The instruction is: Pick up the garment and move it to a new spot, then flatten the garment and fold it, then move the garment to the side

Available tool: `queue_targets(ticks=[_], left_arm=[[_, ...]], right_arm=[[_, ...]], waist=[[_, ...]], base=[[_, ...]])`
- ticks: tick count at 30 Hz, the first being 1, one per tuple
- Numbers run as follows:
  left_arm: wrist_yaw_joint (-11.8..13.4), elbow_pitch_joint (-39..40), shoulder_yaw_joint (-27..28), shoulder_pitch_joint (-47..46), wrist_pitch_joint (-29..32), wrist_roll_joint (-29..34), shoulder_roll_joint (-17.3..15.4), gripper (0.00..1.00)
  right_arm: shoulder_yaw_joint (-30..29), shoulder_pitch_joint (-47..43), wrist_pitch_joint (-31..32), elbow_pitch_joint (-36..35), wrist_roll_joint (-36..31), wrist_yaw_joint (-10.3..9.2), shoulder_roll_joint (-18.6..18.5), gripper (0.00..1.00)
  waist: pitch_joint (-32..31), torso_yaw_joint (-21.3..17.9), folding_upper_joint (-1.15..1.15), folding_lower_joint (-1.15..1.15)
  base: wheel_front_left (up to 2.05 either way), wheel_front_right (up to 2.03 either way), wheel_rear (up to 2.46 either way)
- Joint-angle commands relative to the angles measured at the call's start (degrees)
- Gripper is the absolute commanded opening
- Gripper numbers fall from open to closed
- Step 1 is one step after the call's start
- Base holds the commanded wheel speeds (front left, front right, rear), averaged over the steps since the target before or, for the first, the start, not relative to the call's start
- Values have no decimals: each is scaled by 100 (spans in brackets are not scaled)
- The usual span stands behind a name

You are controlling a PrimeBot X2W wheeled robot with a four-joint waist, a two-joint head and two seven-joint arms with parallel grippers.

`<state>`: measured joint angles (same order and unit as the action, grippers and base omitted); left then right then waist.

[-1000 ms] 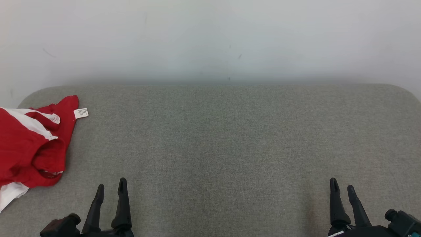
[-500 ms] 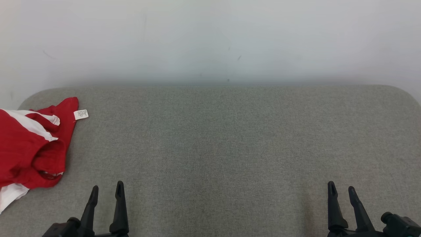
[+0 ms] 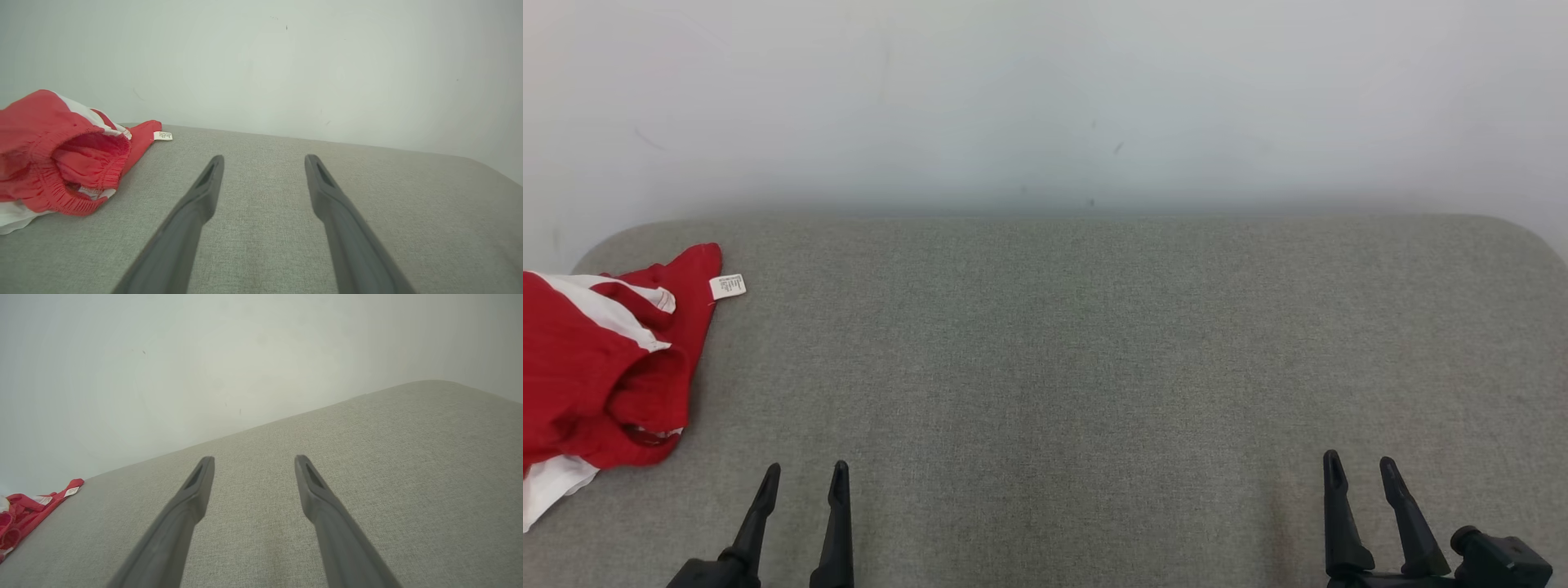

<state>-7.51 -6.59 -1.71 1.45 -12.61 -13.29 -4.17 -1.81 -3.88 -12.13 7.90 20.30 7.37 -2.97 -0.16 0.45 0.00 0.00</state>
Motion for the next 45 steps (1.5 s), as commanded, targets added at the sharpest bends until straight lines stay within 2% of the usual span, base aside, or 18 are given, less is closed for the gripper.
queue_targets(ticks=[1,25,45], left_arm=[[5,63,21,85,-57,129,-33,100],[8,154,248,198,-269,1134,4,100],[7,156,450,242,-260,1024,72,100]], right_arm=[[13,-65,-39,-55,-110,17,3,100],[-113,-132,-319,-87,-1112,22,15,100],[-132,-139,-308,-47,-988,21,14,100]], waist=[[-2,-1,0,0],[28,-65,0,0],[38,-54,0,0]], base=[[0,0,0],[0,0,0],[0,0,0]])
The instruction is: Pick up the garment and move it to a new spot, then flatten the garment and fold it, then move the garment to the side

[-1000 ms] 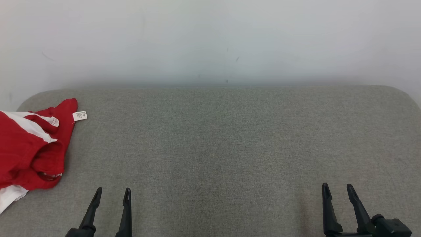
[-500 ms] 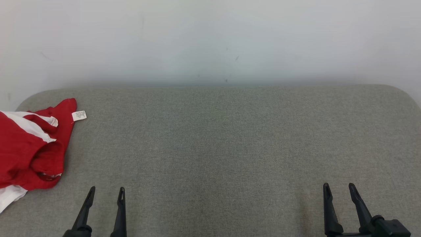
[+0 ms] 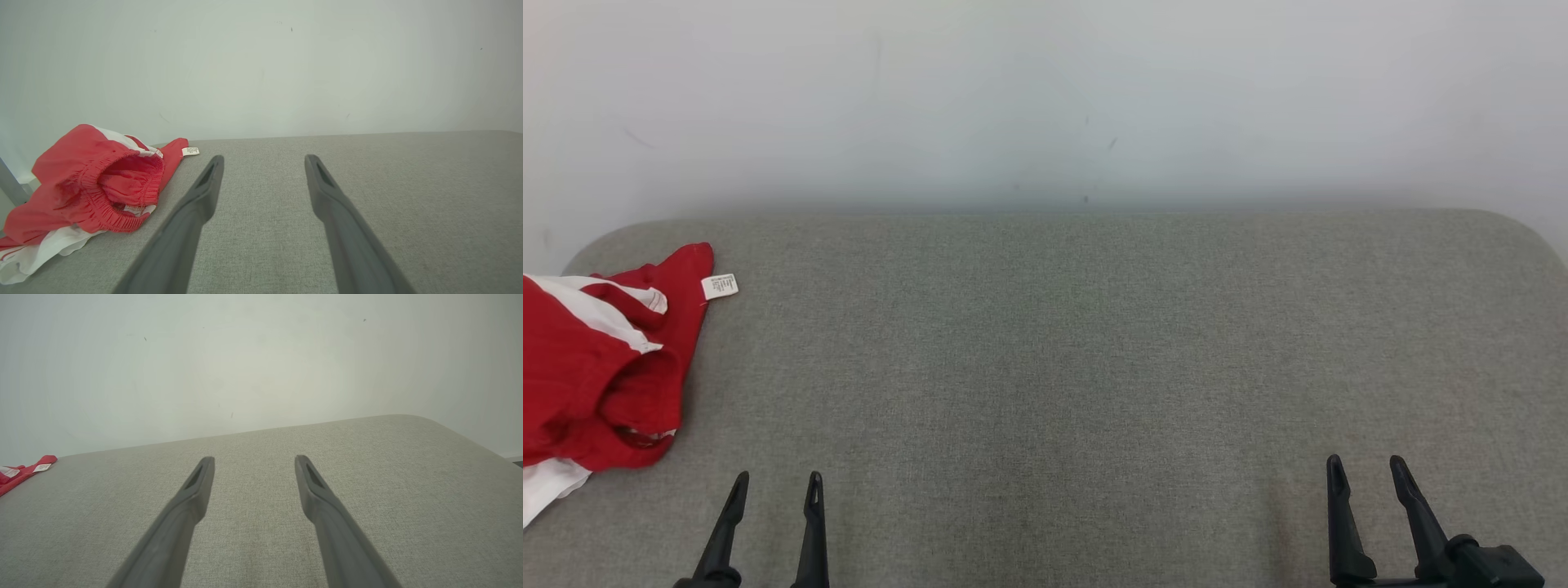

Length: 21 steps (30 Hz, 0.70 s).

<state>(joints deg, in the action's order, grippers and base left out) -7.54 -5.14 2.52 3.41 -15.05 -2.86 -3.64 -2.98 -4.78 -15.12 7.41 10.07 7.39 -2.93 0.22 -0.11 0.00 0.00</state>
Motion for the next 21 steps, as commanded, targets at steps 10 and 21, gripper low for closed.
queue_targets(ticks=[10,21], left_arm=[[10,14,69,54,-16,-35,48,100],[10,-18,71,39,-16,-68,63,100]], right_arm=[[10,-53,-9,4,37,19,10,100],[92,-98,-9,10,47,19,9,100]], waist=[[8,23,0,0],[-15,263,0,0]], base=[[0,0,0],[0,0,0]])
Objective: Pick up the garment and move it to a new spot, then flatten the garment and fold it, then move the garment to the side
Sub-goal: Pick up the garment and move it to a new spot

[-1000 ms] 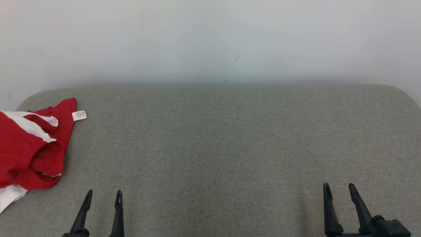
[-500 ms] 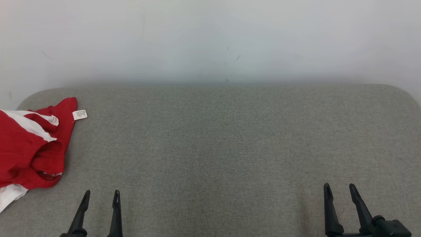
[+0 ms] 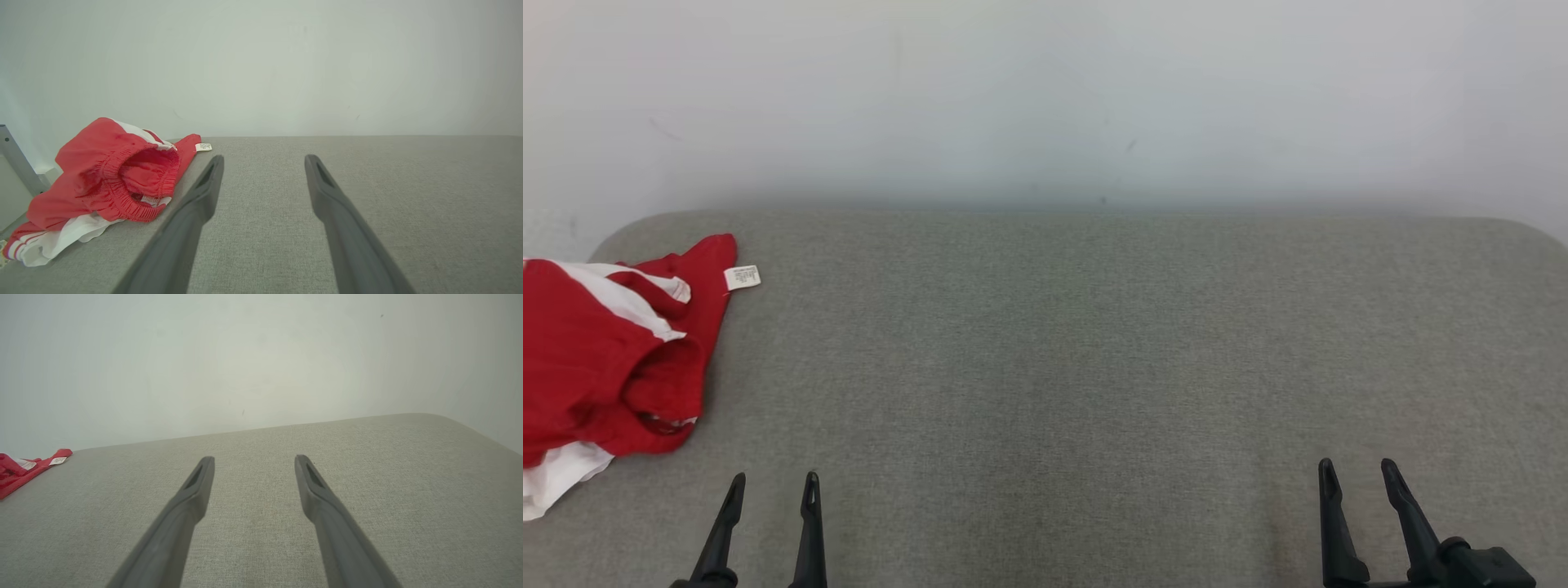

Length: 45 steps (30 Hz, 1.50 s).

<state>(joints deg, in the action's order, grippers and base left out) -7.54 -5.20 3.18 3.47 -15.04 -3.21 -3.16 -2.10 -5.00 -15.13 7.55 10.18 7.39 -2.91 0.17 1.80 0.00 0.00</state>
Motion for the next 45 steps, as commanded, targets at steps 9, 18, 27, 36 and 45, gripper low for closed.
queue_targets(ticks=[9,18,27,36,45], left_arm=[[10,-52,65,109,-17,-41,24,100],[11,-50,179,146,-17,-16,27,100],[11,-78,233,126,-17,-4,29,100],[65,-14,306,206,-17,-17,30,100],[246,69,267,208,-17,-126,28,100]], right_arm=[[16,-110,-8,9,-17,19,4,100],[98,-136,-7,44,-49,19,6,100],[154,-124,-7,69,3,19,3,100],[197,-74,-7,63,20,19,3,100],[198,-102,-7,87,-14,19,4,100]], waist=[[-66,574,0,0],[-106,1243,0,0],[-98,1910,0,0],[-29,2387,0,0],[-31,2613,0,0]], base=[[0,0,0],[0,0,0],[0,0,0],[0,0,0],[0,0,0]])
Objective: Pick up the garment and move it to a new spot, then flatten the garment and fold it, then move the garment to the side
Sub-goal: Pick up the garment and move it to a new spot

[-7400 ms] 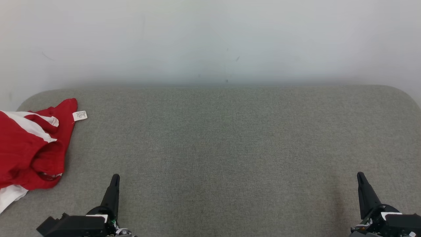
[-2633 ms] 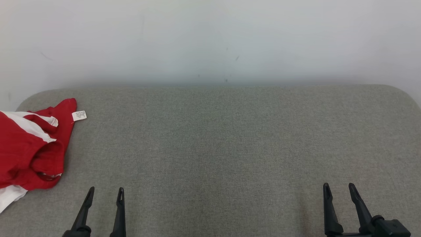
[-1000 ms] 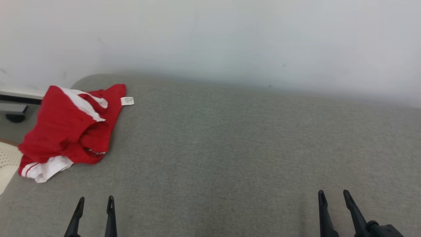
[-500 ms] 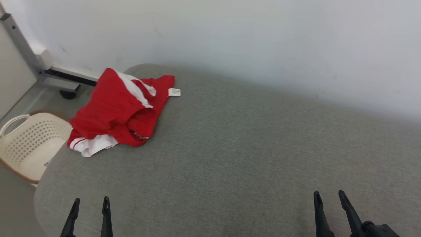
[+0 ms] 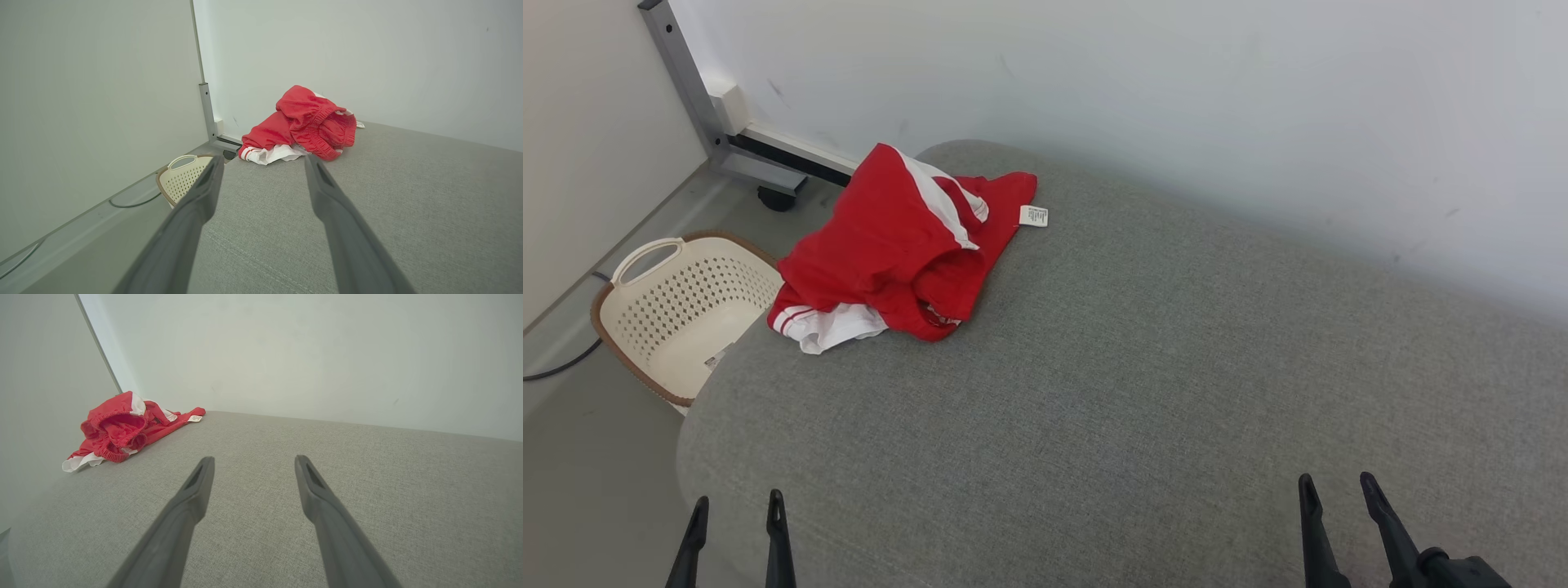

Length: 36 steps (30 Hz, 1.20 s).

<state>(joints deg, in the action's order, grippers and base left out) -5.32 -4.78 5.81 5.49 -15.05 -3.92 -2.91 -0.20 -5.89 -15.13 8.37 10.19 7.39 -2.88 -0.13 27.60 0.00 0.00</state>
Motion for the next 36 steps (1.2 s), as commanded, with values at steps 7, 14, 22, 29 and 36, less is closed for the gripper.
queue_targets(ticks=[7,14,22,29,36], left_arm=[[118,43,71,31,-16,-161,6,100],[150,-33,108,-338,-16,-335,2,100],[-11,-213,406,-1293,-16,-284,1,100],[-182,-647,742,-2360,-16,-414,-205,100],[-223,-1201,1026,-3269,-16,-624,-571,100]], right_arm=[[100,67,-7,28,-24,19,1,100],[67,153,-7,8,-140,19,2,100],[73,459,-6,-30,-225,19,-3,100],[-214,718,-6,-96,-310,19,-1,100],[-396,1061,-6,-121,-183,18,0,100]], waist=[[7,-62,0,0],[181,-394,0,0],[578,-1099,0,0],[1013,-1671,0,0],[1465,-2205,0,0]], base=[[0,0,0],[0,0,0],[0,0,0],[0,0,0],[0,0,0]])
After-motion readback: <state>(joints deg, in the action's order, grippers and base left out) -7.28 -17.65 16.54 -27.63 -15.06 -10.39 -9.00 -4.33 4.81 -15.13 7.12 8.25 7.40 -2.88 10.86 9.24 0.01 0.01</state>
